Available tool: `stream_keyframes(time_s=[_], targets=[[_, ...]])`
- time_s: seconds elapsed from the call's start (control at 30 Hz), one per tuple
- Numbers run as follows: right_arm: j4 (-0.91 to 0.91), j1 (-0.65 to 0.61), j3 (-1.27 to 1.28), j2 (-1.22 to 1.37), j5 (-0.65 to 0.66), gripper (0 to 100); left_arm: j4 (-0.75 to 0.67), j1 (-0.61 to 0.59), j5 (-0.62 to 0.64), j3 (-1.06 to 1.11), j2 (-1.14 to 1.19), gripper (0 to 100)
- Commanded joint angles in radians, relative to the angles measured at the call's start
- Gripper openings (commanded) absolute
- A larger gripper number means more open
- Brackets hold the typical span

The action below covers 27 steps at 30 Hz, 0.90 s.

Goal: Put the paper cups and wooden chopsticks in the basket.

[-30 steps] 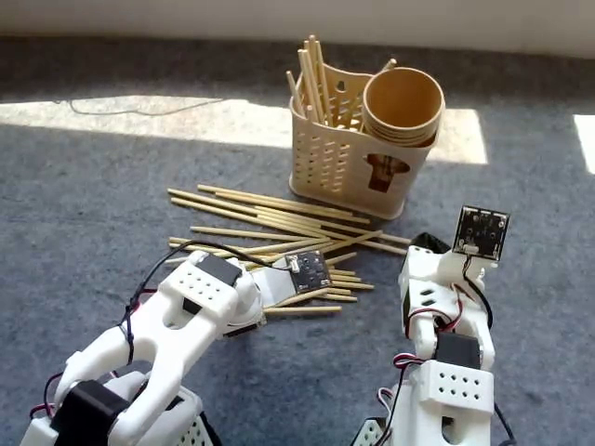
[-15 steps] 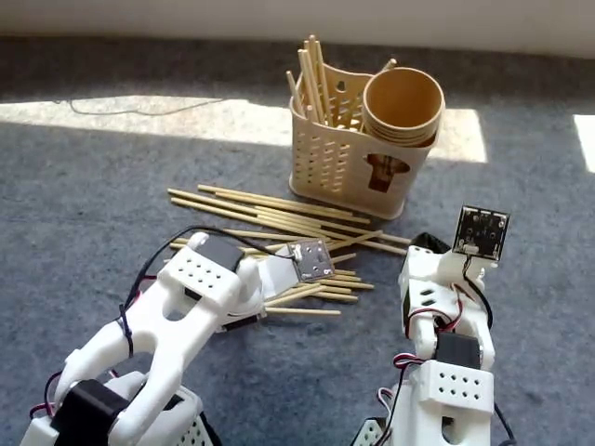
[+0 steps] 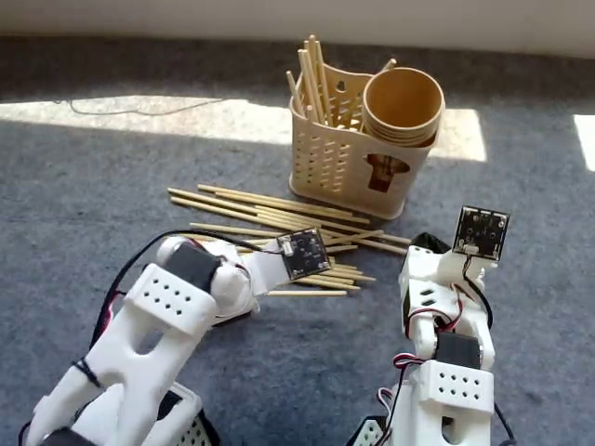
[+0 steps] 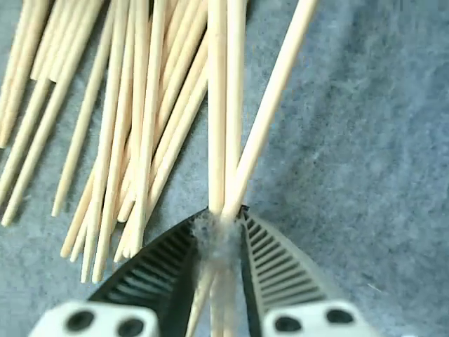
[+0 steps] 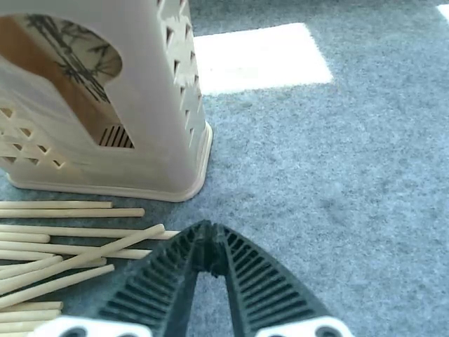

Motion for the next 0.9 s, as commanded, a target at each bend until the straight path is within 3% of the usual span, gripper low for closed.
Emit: stream_keyframes(time_s=[0.0, 0.13, 0.4, 0.7, 0.87], targets=[[-0.028, 0.007, -0.01, -0.024, -0.003, 1.0, 0.006, -0.108, 0.006, -0.054, -0.156, 0], [-0.028, 0.007, -0.01, -0.024, -0.003, 1.0, 0.002, -0.191, 0.005, -0.056, -0.237, 0], [-0.028, 0.007, -0.01, -0.024, -0.003, 1.0, 0.018, -0.234, 0.018, -0.101, -0.414, 0], [-0.028, 0.007, -0.01, -0.024, -0.003, 1.0, 0.011, -0.285, 0.253, -0.125, -0.438, 0], [-0.028, 0.007, -0.01, -0.024, -0.003, 1.0, -0.137, -0.28, 0.47, -0.11, -0.435, 0]])
